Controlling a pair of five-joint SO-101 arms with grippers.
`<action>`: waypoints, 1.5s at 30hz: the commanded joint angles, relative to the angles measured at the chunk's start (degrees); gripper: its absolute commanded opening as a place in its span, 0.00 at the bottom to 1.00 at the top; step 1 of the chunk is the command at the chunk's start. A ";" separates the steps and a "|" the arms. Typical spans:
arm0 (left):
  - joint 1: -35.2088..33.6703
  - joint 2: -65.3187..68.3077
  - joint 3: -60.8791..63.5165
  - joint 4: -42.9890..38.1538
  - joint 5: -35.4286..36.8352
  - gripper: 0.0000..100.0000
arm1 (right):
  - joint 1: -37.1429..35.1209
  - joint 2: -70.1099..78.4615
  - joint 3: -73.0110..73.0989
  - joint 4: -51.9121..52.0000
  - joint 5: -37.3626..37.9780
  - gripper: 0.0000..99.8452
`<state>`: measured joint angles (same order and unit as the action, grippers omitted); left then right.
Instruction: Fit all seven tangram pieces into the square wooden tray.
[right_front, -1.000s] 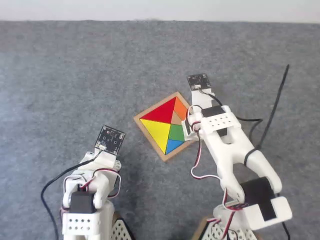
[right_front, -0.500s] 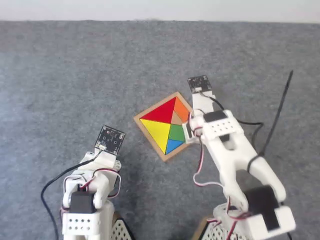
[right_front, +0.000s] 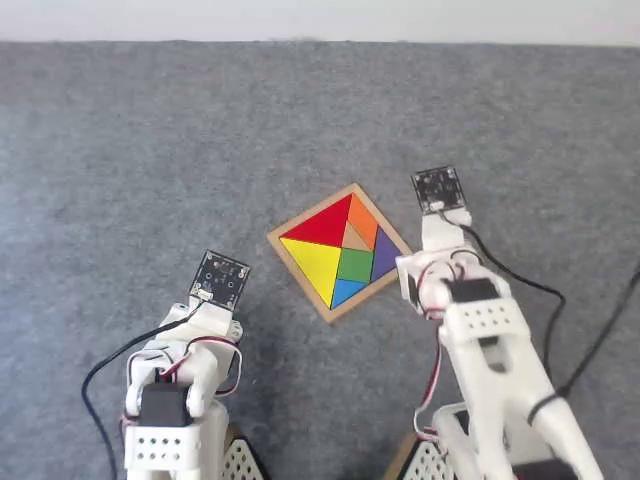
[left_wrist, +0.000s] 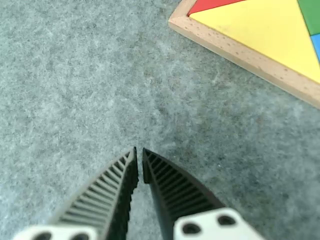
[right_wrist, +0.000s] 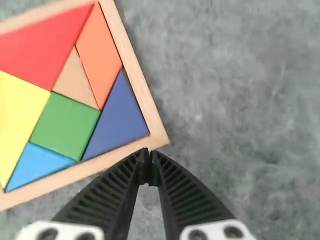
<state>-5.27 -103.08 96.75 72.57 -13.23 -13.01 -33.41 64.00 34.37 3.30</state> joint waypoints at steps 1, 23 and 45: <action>-0.26 -1.32 -0.40 0.18 -0.62 0.02 | 0.75 -7.43 4.84 -8.31 0.70 0.01; -0.26 -1.32 -0.40 0.18 -0.62 0.02 | 0.84 -25.89 21.98 -29.05 0.70 0.01; -0.26 -1.32 -0.40 0.18 -0.62 0.02 | 0.84 -70.55 29.54 18.33 5.10 0.01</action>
<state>-5.27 -103.08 96.75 72.57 -13.23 -12.75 -100.48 93.01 44.40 4.18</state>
